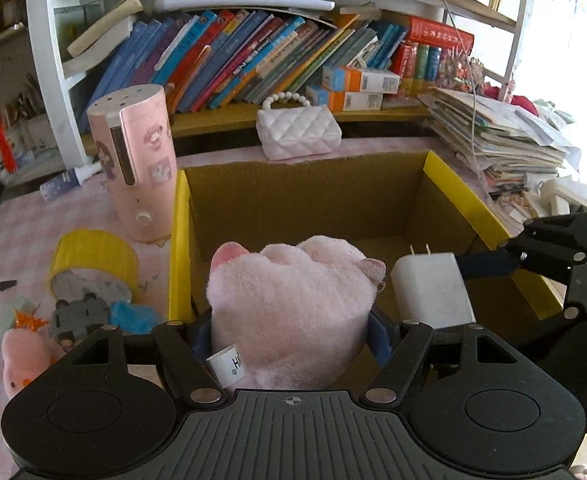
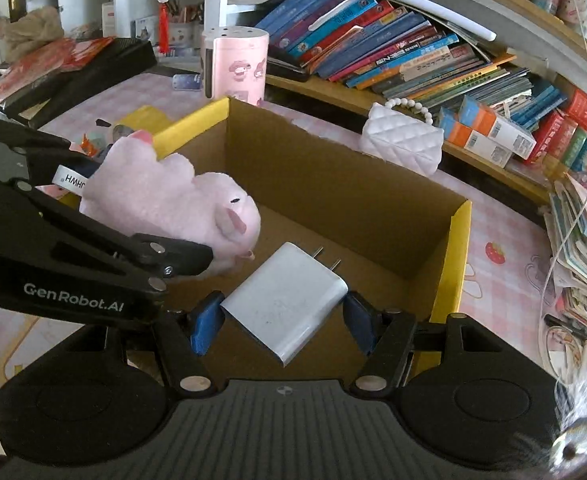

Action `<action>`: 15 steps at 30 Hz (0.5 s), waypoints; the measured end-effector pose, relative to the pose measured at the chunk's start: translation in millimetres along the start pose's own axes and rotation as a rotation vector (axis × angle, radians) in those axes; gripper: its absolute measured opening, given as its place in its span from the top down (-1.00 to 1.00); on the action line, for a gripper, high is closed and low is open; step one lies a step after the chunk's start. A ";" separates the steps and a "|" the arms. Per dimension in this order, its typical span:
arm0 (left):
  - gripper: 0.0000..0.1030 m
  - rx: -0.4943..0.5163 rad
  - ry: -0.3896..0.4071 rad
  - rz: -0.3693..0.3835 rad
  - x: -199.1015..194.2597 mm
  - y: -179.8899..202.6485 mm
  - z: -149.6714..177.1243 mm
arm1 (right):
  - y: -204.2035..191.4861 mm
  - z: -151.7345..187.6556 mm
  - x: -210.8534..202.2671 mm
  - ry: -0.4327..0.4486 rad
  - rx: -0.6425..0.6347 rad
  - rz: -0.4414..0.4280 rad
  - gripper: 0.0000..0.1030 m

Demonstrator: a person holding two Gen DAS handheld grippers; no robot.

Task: Organize objects
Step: 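Lower both tools into the yellow box and open them, releasing pig and charger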

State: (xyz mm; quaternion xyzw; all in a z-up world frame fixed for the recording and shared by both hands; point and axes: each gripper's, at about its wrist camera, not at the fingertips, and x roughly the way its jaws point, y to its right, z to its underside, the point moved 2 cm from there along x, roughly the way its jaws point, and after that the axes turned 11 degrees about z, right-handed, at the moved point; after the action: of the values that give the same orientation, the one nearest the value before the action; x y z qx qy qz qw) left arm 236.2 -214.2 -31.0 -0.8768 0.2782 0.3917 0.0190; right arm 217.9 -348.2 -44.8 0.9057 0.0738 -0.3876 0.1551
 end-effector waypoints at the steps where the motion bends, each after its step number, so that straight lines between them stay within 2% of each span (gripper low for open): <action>1: -0.42 -0.001 0.002 0.000 0.7 -0.2 -0.5 | 0.8 0.1 0.8 -0.011 0.006 -0.012 -0.22; 7: -0.42 -0.030 0.011 0.017 3.5 0.8 -3.6 | 12.9 -0.2 11.0 -0.055 0.075 -0.094 -0.22; 11: -0.42 -0.065 0.052 0.014 -3.9 -3.1 -6.9 | 24.1 -4.5 4.4 -0.025 0.100 -0.068 -0.22; 15: -0.42 -0.058 0.043 -0.008 2.6 -5.3 -11.3 | 26.4 -10.5 6.4 0.005 0.035 0.015 -0.22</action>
State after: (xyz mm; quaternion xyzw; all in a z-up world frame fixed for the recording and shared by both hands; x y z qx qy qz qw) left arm 247.9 -213.8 -26.0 -0.8863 0.2637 0.3806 -0.0110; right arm 236.2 -369.4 -36.7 0.9097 0.0605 -0.3853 0.1423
